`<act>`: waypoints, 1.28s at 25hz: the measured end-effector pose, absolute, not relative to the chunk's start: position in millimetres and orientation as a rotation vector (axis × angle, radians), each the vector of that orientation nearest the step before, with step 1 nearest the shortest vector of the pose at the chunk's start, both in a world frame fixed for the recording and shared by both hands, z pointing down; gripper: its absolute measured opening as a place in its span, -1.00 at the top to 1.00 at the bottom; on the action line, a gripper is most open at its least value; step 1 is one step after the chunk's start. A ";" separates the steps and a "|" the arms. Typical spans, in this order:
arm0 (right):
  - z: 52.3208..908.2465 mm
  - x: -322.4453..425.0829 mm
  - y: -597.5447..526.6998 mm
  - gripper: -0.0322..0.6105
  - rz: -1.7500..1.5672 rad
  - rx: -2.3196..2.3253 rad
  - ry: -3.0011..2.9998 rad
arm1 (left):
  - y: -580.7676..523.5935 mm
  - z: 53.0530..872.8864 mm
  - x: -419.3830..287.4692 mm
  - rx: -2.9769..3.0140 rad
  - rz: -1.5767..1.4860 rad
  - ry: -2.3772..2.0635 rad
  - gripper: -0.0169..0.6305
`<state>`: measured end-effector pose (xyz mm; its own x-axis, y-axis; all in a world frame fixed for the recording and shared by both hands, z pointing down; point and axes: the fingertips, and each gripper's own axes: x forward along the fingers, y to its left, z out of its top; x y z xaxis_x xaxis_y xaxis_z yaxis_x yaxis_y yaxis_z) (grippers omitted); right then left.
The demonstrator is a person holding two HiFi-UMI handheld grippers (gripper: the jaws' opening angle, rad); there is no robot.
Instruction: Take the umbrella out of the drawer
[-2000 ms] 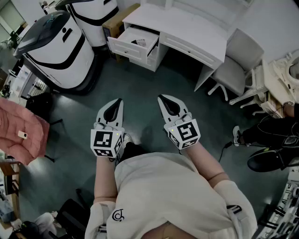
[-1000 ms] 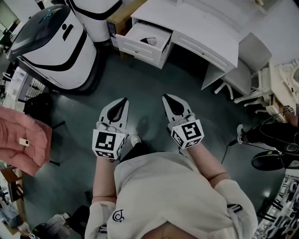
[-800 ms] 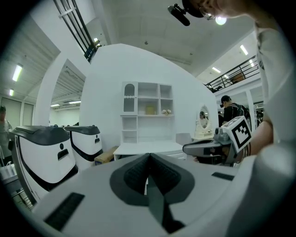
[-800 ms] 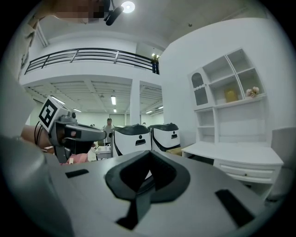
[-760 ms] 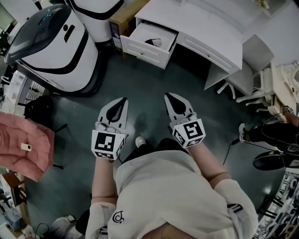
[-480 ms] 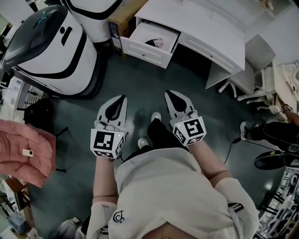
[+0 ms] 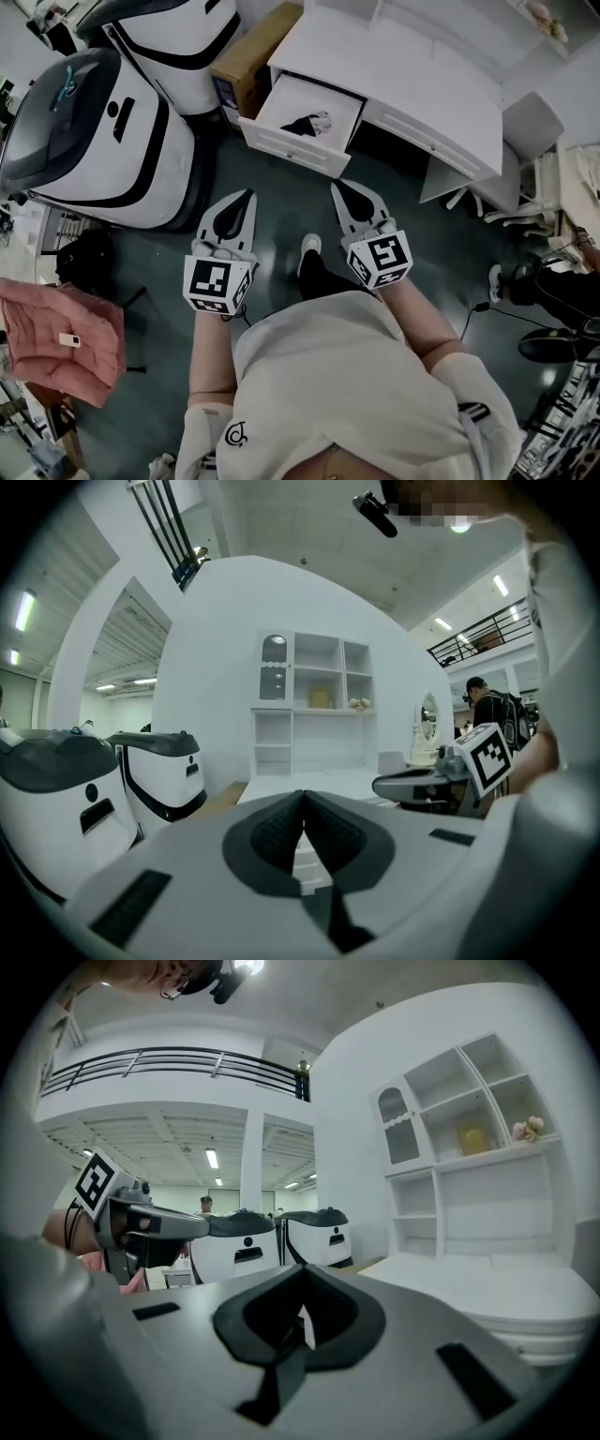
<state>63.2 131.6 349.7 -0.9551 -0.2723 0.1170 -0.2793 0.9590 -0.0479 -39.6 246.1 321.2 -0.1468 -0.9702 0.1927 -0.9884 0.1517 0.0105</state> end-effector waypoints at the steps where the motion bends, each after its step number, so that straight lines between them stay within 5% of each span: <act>1: 348.8 54.2 115.2 0.88 0.101 0.429 -3.002 | 229.5 320.9 -49.2 1.945 0.185 -2.259 0.91; 12: 352.2 -0.8 -37.0 0.88 0.127 0.557 -2.997 | 60.1 336.0 -109.6 2.035 0.240 -2.141 0.91; 32: 413.4 -37.8 -140.0 0.88 0.332 0.985 -2.813 | -98.9 461.4 -156.6 2.331 0.551 -1.492 0.91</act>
